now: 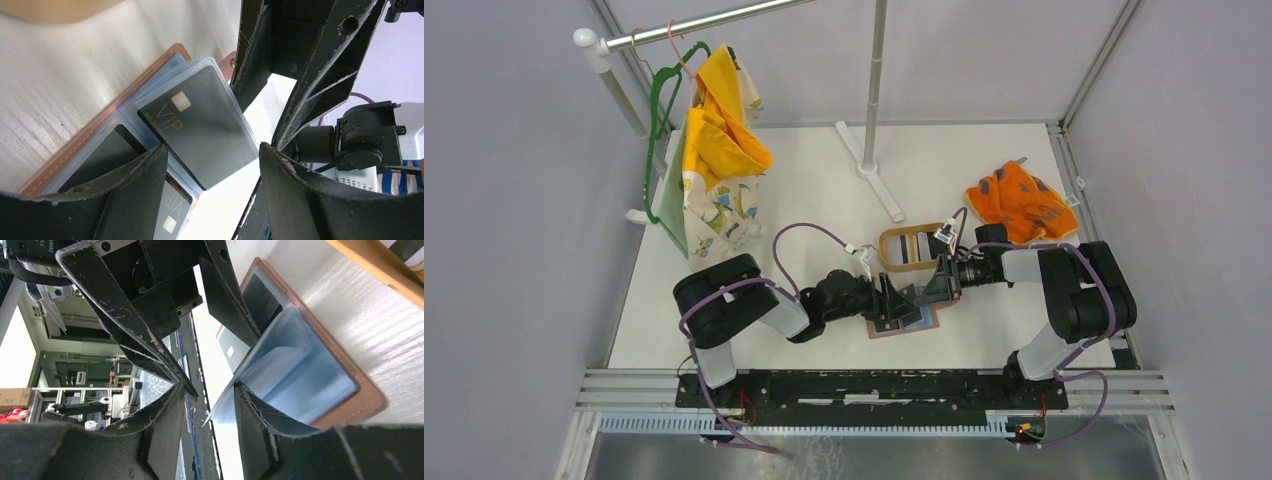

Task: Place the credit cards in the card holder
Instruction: Turn over the card slot in the card holder.

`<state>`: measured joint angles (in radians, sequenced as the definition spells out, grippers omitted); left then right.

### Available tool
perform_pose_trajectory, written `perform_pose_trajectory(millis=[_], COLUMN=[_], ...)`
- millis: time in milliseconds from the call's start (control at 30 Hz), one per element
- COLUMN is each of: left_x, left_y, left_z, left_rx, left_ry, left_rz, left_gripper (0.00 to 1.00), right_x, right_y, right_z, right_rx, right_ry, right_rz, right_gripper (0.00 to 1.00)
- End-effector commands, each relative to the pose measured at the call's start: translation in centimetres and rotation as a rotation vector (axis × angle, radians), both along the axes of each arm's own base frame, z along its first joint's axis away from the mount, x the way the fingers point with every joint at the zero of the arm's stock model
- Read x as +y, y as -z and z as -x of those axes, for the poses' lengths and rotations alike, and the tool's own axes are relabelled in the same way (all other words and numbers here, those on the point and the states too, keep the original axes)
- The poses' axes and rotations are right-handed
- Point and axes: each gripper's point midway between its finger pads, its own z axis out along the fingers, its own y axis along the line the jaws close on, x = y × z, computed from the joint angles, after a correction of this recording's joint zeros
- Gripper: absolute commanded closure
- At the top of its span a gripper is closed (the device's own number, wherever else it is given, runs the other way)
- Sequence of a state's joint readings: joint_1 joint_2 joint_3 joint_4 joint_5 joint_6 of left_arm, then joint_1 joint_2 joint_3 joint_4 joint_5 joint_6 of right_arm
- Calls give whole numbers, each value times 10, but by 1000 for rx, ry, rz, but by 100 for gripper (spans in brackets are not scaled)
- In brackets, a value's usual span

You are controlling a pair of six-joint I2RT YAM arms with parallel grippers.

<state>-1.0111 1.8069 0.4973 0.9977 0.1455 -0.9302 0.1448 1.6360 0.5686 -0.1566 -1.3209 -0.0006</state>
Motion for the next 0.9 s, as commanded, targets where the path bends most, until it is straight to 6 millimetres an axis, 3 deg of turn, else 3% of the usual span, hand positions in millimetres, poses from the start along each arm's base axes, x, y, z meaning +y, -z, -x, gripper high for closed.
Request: perform_pose_trajectory(millis=[0, 500, 867], left_x=[-13, -12, -4], left_y=[-34, -36, -30], left_z=[2, 2, -2], left_rx=[-40, -52, -61], left_ry=[30, 36, 5], left_rz=[132, 130, 71], left_gripper=[26, 26, 24], right_x=[8, 24, 34], right_y=[-2, -24, 1], right_z=[-1, 10, 9], right_rx=[-29, -35, -30], right_ry=[-42, -186, -237], right_rz=[-39, -162, -61], right_gripper=[52, 47, 46])
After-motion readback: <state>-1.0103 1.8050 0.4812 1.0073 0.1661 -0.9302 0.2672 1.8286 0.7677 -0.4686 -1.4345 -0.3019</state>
